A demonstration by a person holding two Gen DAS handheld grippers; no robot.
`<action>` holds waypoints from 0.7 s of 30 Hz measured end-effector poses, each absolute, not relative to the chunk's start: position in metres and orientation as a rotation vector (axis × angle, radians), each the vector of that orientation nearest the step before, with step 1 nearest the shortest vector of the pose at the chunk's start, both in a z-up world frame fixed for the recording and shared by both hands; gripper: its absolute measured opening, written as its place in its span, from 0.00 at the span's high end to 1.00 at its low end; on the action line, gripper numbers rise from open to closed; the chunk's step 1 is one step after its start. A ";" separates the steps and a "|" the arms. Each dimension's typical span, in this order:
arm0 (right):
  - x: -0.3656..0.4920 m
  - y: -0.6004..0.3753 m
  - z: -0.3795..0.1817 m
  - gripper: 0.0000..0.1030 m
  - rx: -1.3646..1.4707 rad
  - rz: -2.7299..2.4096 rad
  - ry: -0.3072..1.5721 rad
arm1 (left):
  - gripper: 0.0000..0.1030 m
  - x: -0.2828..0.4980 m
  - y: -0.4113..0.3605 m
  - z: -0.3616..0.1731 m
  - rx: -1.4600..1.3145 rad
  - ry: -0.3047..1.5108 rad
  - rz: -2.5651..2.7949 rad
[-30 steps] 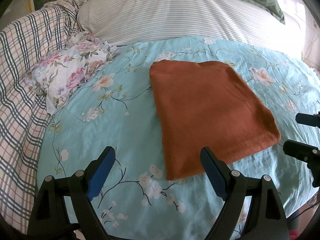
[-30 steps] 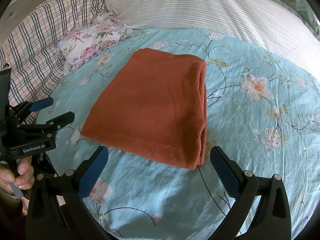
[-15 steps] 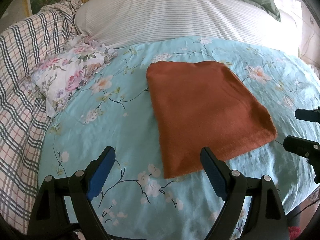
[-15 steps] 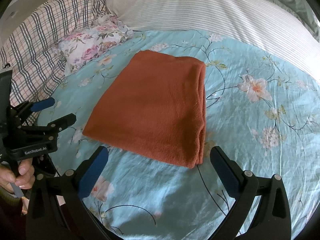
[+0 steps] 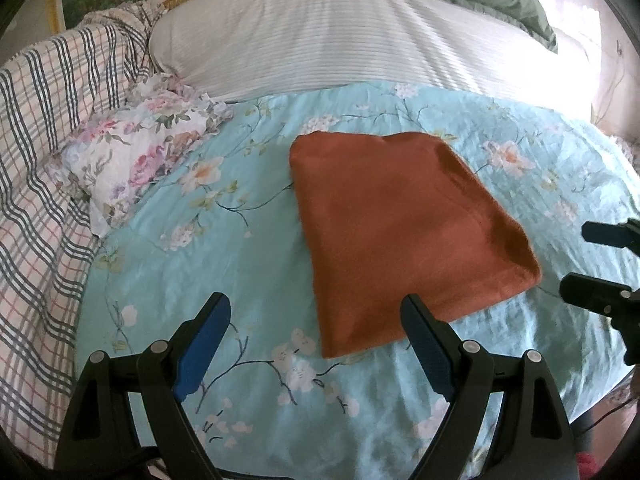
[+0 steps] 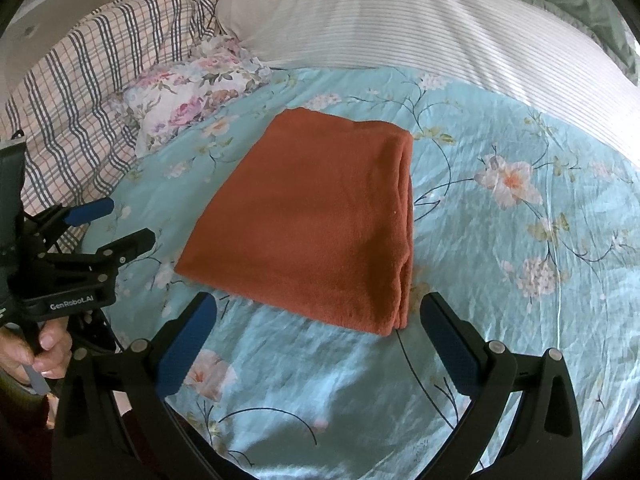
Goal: Fold small clothes
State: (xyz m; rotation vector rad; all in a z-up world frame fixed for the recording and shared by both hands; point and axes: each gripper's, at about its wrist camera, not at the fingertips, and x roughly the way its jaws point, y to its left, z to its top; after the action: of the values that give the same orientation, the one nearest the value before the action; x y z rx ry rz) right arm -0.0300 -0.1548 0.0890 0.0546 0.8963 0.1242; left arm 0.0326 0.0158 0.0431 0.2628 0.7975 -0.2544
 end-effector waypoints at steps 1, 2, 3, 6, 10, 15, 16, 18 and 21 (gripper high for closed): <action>-0.029 -0.155 0.090 0.01 0.055 0.126 0.896 | 0.15 0.034 0.016 0.043 0.257 0.803 -0.261; -0.027 -0.155 0.090 0.01 0.054 0.127 0.897 | 0.15 0.037 0.016 0.043 0.255 0.805 -0.261; -0.025 -0.156 0.090 0.01 0.055 0.125 0.899 | 0.15 0.038 0.016 0.044 0.258 0.803 -0.258; -0.019 -0.159 0.090 0.01 0.064 0.125 0.901 | 0.15 0.042 0.016 0.044 0.265 0.798 -0.254; -0.013 -0.161 0.089 0.01 0.068 0.127 0.905 | 0.15 0.045 0.015 0.045 0.274 0.798 -0.252; -0.011 -0.161 0.089 0.01 0.069 0.127 0.907 | 0.15 0.049 0.014 0.045 0.277 0.799 -0.249; -0.011 -0.161 0.089 0.01 0.068 0.126 0.906 | 0.15 0.049 0.014 0.045 0.277 0.798 -0.248; -0.011 -0.160 0.089 0.01 0.069 0.123 0.905 | 0.15 0.051 0.014 0.045 0.277 0.797 -0.243; -0.005 -0.162 0.086 0.01 0.077 0.125 0.909 | 0.15 0.058 0.016 0.040 0.266 0.809 -0.229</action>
State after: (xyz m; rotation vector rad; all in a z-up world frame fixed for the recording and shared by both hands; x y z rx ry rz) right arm -0.0047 -0.1616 0.0865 0.0767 0.9089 0.1247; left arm 0.0582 0.0158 0.0403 0.2659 0.8089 -0.2294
